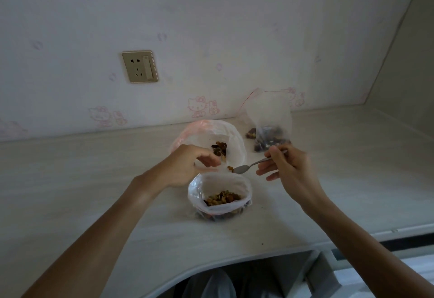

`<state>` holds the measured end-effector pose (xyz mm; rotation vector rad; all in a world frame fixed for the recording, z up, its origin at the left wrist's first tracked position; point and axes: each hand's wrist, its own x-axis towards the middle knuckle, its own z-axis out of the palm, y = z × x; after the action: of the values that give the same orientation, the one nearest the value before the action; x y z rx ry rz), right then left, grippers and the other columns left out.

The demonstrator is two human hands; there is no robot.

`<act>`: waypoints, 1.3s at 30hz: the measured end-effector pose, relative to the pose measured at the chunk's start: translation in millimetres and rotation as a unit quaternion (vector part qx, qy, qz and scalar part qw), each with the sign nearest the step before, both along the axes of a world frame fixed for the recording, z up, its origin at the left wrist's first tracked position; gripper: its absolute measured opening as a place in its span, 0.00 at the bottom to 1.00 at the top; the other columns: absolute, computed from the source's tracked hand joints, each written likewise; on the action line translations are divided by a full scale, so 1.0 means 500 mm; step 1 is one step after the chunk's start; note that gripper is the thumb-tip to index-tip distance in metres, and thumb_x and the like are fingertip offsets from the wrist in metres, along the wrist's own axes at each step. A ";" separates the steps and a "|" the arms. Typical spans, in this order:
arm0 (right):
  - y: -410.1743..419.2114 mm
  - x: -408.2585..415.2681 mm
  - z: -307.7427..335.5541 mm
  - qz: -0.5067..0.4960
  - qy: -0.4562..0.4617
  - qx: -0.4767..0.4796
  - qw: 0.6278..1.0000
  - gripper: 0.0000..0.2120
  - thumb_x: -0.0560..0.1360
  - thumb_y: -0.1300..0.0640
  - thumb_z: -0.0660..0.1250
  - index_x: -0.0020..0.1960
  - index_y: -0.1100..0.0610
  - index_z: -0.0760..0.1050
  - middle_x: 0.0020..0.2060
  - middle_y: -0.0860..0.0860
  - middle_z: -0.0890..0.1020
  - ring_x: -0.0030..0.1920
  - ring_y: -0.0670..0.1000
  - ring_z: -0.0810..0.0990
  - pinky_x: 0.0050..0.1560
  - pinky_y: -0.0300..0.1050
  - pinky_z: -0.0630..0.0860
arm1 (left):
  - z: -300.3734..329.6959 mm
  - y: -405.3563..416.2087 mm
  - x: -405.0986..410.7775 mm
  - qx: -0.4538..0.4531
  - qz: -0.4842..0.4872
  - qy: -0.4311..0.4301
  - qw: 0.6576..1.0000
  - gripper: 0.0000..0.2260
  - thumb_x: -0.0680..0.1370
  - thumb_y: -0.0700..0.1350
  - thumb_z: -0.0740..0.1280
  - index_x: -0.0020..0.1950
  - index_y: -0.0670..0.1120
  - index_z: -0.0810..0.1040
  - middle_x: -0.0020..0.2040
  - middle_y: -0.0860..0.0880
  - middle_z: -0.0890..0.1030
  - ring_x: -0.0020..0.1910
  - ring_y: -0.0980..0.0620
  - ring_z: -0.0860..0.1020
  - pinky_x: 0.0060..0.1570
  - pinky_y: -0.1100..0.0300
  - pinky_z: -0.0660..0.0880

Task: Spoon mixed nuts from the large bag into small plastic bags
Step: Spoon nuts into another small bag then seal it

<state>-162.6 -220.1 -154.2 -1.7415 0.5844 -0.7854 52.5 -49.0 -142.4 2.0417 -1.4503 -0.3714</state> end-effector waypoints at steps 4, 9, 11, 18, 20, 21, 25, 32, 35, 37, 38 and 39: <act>-0.001 0.016 -0.011 0.004 -0.010 0.028 1.000 0.13 0.86 0.55 0.60 0.51 0.60 0.79 0.39 0.55 0.87 0.40 0.54 0.88 0.41 0.56 0.84 | -0.029 -0.008 0.018 0.054 -0.017 -0.046 0.997 0.20 0.80 0.42 0.69 0.50 0.71 0.82 0.53 0.72 0.81 0.55 0.73 0.77 0.60 0.64 0.74; -0.003 0.041 -0.018 0.010 -0.010 0.057 0.998 0.12 0.85 0.55 0.60 0.51 0.60 0.78 0.39 0.54 0.87 0.41 0.54 0.88 0.38 0.51 0.84 | -0.042 -0.009 0.019 0.042 -0.034 -0.139 0.989 0.18 0.80 0.51 0.70 0.51 0.79 0.77 0.53 0.80 0.76 0.58 0.79 0.71 0.57 0.67 0.72; -0.001 0.052 -0.020 0.015 -0.005 0.080 0.997 0.11 0.85 0.55 0.60 0.51 0.60 0.78 0.40 0.54 0.87 0.41 0.54 0.88 0.38 0.50 0.84 | -0.042 -0.005 0.014 0.027 -0.047 -0.159 0.986 0.17 0.79 0.53 0.70 0.52 0.80 0.76 0.53 0.80 0.76 0.58 0.78 0.71 0.52 0.72 0.70; 0.017 0.078 -0.025 0.014 0.014 0.118 0.993 0.11 0.85 0.56 0.62 0.51 0.60 0.80 0.41 0.56 0.88 0.42 0.54 0.88 0.41 0.53 0.85 | -0.027 0.015 0.007 -0.053 -0.022 -0.125 0.990 0.10 0.80 0.48 0.72 0.58 0.61 0.84 0.52 0.69 0.83 0.55 0.69 0.79 0.56 0.69 0.73; 0.021 0.082 -0.024 0.015 0.009 0.129 0.992 0.12 0.85 0.55 0.62 0.52 0.61 0.80 0.42 0.56 0.88 0.42 0.54 0.88 0.42 0.53 0.86 | -0.009 0.021 0.001 -0.126 0.005 -0.097 0.987 0.07 0.79 0.50 0.72 0.56 0.58 0.85 0.51 0.66 0.84 0.53 0.65 0.82 0.53 0.66 0.77; 0.023 0.084 -0.023 0.016 0.009 0.137 0.990 0.12 0.85 0.55 0.62 0.52 0.62 0.80 0.43 0.56 0.88 0.42 0.53 0.89 0.41 0.51 0.86 | -0.001 0.021 -0.002 -0.166 0.021 -0.106 0.980 0.07 0.79 0.48 0.72 0.55 0.57 0.85 0.50 0.64 0.85 0.51 0.63 0.82 0.51 0.65 0.79; 0.030 0.095 -0.021 0.024 0.008 0.165 0.986 0.13 0.85 0.55 0.62 0.53 0.64 0.81 0.43 0.56 0.88 0.42 0.53 0.89 0.36 0.42 0.83 | 0.014 0.015 0.005 -0.255 0.135 -0.234 0.928 0.12 0.77 0.46 0.76 0.59 0.50 0.83 0.54 0.57 0.81 0.54 0.58 0.79 0.54 0.54 0.79; 0.034 0.119 -0.021 0.013 -0.012 0.213 0.977 0.13 0.84 0.56 0.65 0.53 0.66 0.82 0.42 0.57 0.88 0.42 0.53 0.89 0.36 0.41 0.83 | 0.008 -0.010 0.036 -0.085 0.250 -0.096 0.960 0.29 0.77 0.58 0.73 0.75 0.50 0.70 0.70 0.49 0.76 0.65 0.48 0.77 0.62 0.47 0.76; 0.032 0.130 -0.026 -0.008 -0.024 0.200 0.979 0.12 0.84 0.57 0.65 0.52 0.65 0.83 0.41 0.58 0.88 0.42 0.53 0.89 0.37 0.42 0.83 | -0.006 -0.013 0.041 -0.088 0.245 -0.092 0.961 0.13 0.82 0.55 0.67 0.63 0.51 0.76 0.53 0.51 0.84 0.46 0.49 0.84 0.51 0.47 0.80; 0.029 0.138 -0.029 -0.024 -0.032 0.183 0.982 0.11 0.84 0.57 0.65 0.51 0.64 0.83 0.42 0.57 0.88 0.42 0.52 0.89 0.39 0.42 0.84 | -0.015 -0.014 0.045 -0.092 0.242 -0.085 0.962 0.07 0.83 0.53 0.65 0.51 0.50 0.76 0.42 0.50 0.83 0.39 0.48 0.83 0.45 0.47 0.80; 0.027 0.142 -0.030 -0.031 -0.037 0.175 0.983 0.11 0.83 0.58 0.65 0.50 0.63 0.83 0.41 0.57 0.88 0.42 0.52 0.89 0.40 0.42 0.84 | -0.018 -0.016 0.046 -0.089 0.240 -0.080 0.963 0.09 0.83 0.52 0.65 0.49 0.48 0.76 0.40 0.49 0.82 0.38 0.47 0.82 0.43 0.48 0.78; 0.026 0.148 -0.032 -0.036 -0.040 0.166 0.985 0.10 0.83 0.58 0.66 0.50 0.63 0.83 0.41 0.57 0.88 0.42 0.52 0.89 0.41 0.42 0.85 | -0.019 -0.018 0.046 -0.082 0.239 -0.074 0.965 0.10 0.83 0.52 0.65 0.48 0.46 0.76 0.39 0.47 0.82 0.38 0.45 0.82 0.42 0.49 0.77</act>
<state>-88.8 -207.2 -170.2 -1.3846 0.6839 -0.7571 75.4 -57.8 -151.8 2.2273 -0.9784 0.1000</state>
